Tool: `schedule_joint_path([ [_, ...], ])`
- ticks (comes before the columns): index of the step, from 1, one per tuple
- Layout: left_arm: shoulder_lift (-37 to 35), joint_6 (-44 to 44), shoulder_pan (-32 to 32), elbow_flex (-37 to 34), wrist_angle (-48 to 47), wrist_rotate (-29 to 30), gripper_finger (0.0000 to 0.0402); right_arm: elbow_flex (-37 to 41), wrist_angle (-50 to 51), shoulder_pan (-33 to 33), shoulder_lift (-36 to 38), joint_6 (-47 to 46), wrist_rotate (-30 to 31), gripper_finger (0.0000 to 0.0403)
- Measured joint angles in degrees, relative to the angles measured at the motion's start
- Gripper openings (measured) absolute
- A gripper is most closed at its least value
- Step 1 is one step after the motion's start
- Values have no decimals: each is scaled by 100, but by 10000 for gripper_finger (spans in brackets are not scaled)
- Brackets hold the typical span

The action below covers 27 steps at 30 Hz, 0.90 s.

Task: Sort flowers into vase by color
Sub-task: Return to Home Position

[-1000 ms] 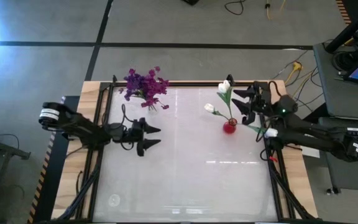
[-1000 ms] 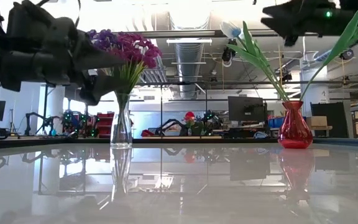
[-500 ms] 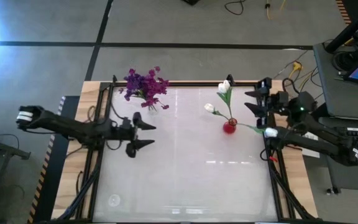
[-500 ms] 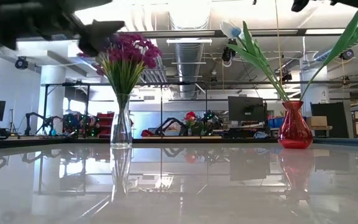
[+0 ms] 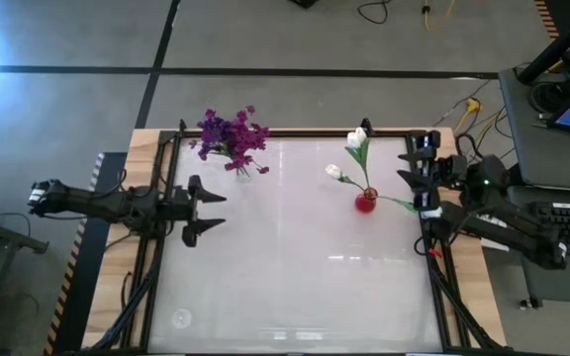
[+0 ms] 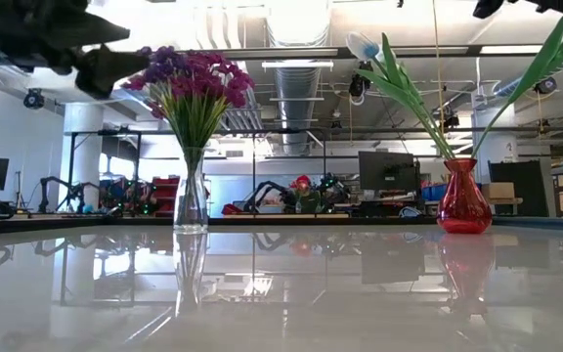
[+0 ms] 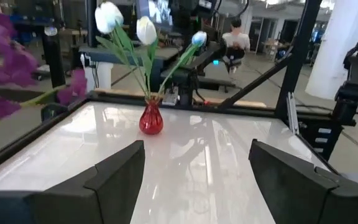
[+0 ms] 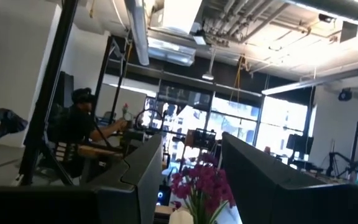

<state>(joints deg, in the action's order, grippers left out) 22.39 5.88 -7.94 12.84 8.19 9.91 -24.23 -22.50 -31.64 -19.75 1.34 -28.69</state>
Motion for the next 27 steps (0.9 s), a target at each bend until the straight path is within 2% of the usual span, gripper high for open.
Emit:
schedule_joint_path([
  [6,-629,-90,13,-319,-1,4,272,261,-6,1,417,-71,-2,156],
  [10,-975,-93,17,-340,-373,20,245,536,-7,0,798,-70,17,155],
  [15,-1315,-93,17,-338,-768,81,170,837,-15,0,1222,-214,174,156],
  [21,-1592,-88,17,-363,-1551,0,26,1152,-28,0,1504,-280,449,148],
  [23,-1674,-73,17,-378,-1631,0,10,1227,-46,0,1572,-279,469,145],
  [27,-1898,-141,17,-382,-1742,-4,11,1319,-51,0,1677,-282,472,141],
])
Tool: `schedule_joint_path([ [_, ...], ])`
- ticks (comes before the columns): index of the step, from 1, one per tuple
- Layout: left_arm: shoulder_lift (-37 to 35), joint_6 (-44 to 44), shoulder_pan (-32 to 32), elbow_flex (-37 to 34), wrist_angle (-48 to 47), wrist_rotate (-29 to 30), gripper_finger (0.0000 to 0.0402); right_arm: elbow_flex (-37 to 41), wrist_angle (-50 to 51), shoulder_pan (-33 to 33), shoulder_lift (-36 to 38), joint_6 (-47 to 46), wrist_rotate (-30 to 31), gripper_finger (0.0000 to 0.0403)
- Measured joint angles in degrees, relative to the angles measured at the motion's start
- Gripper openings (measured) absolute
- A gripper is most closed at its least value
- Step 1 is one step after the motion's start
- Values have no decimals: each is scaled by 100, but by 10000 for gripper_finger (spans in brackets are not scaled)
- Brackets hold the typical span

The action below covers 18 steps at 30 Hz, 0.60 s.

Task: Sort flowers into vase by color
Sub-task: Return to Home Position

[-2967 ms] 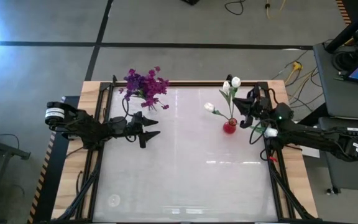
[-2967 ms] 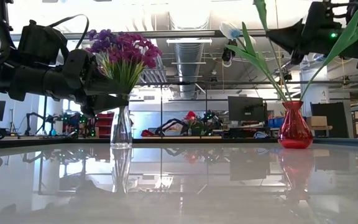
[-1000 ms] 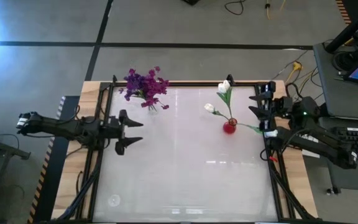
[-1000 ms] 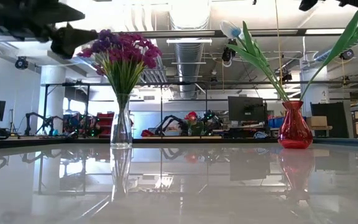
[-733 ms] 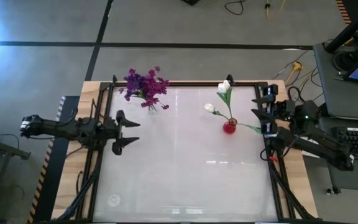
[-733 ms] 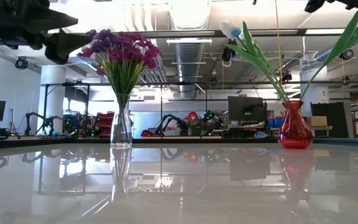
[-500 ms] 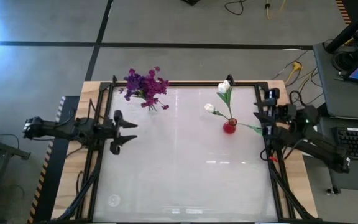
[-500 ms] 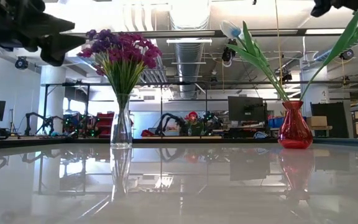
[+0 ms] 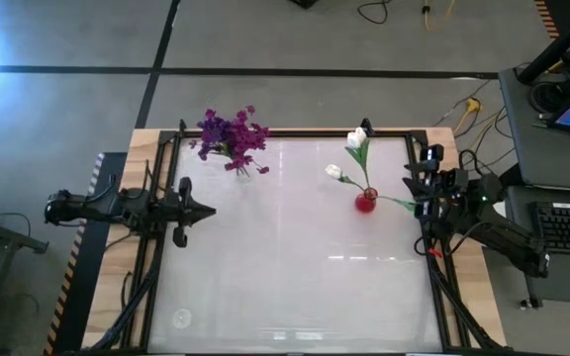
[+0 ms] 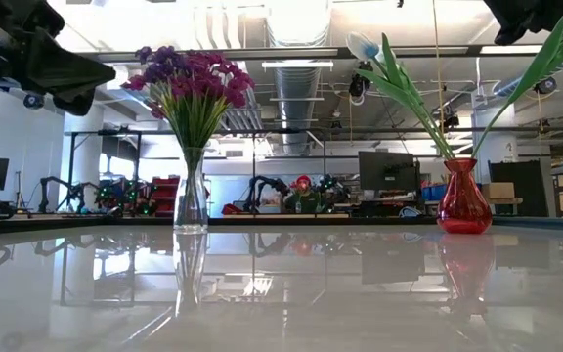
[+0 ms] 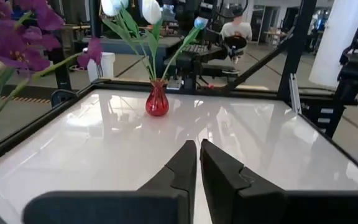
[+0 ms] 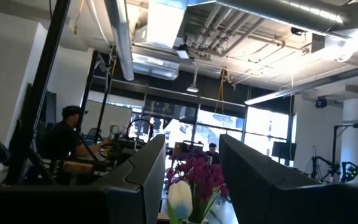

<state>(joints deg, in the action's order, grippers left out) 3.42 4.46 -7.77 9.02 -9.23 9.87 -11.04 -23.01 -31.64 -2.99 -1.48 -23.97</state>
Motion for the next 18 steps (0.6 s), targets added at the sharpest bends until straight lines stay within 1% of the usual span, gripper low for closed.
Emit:
schedule_joint_path([
  [4,-323,-45,0,-7,-329,2,2,30,1,0,74,0,-5,142],
  [11,-347,-10,7,-158,-330,8,0,183,6,0,114,57,-48,141],
  [15,-343,53,9,-510,154,7,0,351,-16,0,113,-107,-48,137],
  [18,-309,22,9,-645,616,-185,0,525,-301,0,112,-362,-191,137],
])
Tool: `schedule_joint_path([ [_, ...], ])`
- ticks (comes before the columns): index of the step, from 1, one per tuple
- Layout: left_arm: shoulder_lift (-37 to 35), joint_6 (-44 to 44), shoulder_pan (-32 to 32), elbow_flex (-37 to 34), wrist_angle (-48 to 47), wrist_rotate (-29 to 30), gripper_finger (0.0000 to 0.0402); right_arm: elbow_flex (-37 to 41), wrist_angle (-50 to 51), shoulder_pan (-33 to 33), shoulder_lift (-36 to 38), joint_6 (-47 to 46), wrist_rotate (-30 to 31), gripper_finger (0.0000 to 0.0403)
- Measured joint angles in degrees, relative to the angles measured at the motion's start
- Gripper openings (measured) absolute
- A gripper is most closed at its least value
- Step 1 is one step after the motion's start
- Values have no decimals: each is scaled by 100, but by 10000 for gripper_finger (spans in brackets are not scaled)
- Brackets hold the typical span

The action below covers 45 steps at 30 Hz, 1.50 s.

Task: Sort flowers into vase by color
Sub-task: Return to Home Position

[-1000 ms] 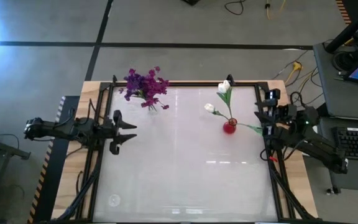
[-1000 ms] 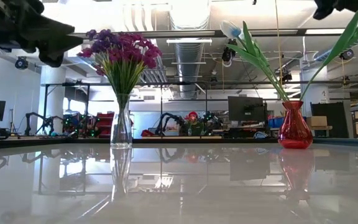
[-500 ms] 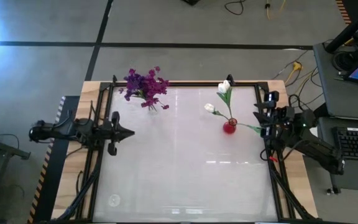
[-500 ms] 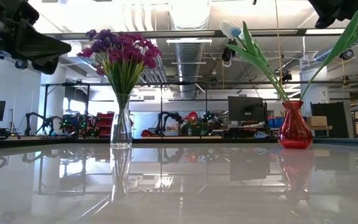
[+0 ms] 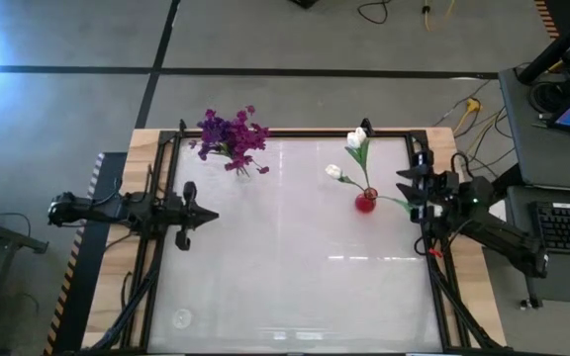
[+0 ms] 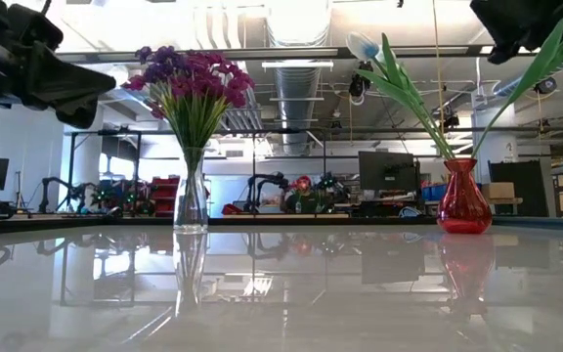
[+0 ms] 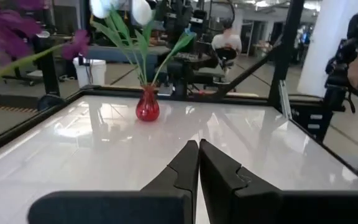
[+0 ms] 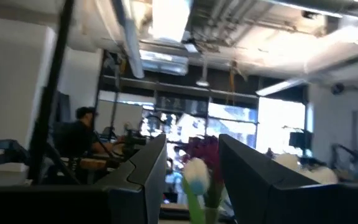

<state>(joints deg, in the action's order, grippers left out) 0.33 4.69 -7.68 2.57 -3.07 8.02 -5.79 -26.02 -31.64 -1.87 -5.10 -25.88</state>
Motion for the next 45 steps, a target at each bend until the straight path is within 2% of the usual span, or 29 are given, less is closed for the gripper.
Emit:
schedule_joint_path([
  [3,-36,-71,0,-11,15,-9,0,82,-380,0,11,-132,-278,138],
  [6,-23,-69,6,21,-60,252,0,15,-609,0,74,-269,-270,139],
  [14,70,72,6,30,-80,343,0,-1025,-350,0,175,-911,-266,129],
  [20,160,74,6,28,-58,345,0,-2118,664,0,171,-1213,-1088,119],
  [23,191,74,6,28,-54,347,0,-2444,806,0,170,-1487,-1837,113],
  [34,312,74,6,28,-44,347,0,-2683,801,0,162,-1574,-2884,78],
  [41,392,74,6,28,-43,347,0,-2668,1369,0,125,-3141,-3107,66],
  [45,442,73,6,28,-41,347,0,-2668,1374,0,105,-3174,-3111,64],
])
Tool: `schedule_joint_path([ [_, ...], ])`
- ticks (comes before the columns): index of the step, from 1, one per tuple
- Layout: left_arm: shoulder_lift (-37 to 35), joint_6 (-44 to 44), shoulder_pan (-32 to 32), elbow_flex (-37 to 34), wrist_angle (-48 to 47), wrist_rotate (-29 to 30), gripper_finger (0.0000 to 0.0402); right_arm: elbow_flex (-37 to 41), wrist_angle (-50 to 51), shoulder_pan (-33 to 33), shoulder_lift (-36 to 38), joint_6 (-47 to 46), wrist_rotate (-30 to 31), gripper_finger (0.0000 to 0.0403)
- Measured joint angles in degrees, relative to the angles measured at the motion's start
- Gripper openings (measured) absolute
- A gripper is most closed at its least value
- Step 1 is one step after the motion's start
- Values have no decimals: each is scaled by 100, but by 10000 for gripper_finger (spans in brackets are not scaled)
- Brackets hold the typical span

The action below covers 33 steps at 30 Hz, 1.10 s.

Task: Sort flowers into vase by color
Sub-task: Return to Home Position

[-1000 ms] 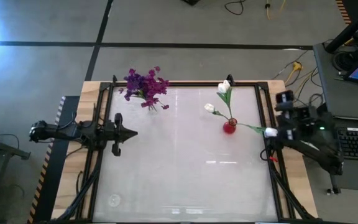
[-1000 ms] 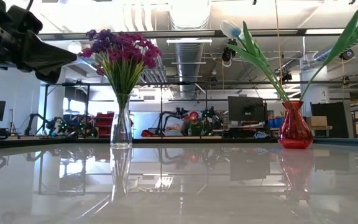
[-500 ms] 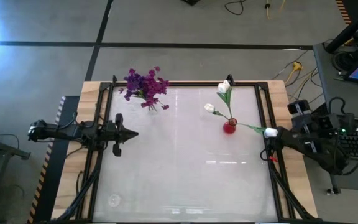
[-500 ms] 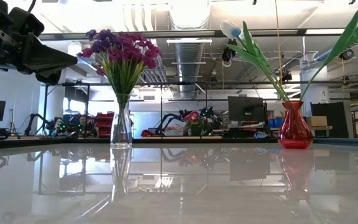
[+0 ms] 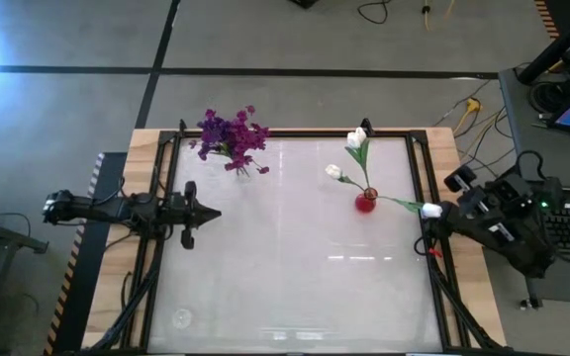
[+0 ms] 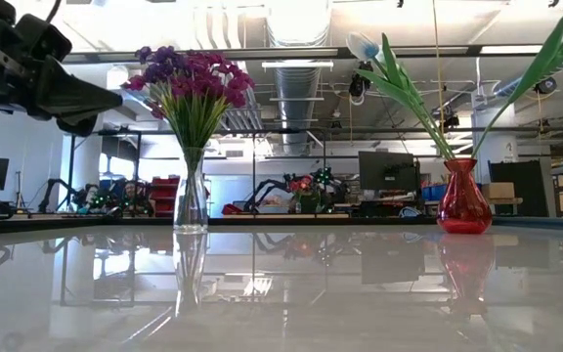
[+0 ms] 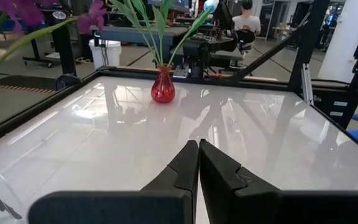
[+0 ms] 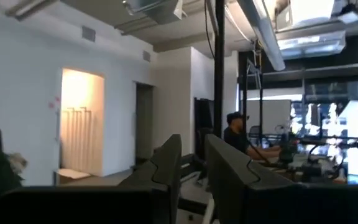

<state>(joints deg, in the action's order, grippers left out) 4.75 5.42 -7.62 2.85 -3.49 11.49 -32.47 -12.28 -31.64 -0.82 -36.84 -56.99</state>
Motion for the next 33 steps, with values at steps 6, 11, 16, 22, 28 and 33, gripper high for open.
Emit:
schedule_joint_path([
  [6,74,0,0,0,1,0,0,110,9,0,66,524,-16,69],
  [11,129,-1,0,0,3,0,0,275,0,31,65,655,-996,75],
  [16,158,-1,0,0,2,0,0,670,23,148,65,516,-1149,77],
  [22,158,-1,0,0,2,0,0,1133,38,701,76,690,-780,70],
  [28,158,1,-2,0,2,0,0,968,-44,2023,72,1605,-77,68],
  [33,155,1,-2,0,3,0,0,970,-53,3100,74,2274,498,68],
])
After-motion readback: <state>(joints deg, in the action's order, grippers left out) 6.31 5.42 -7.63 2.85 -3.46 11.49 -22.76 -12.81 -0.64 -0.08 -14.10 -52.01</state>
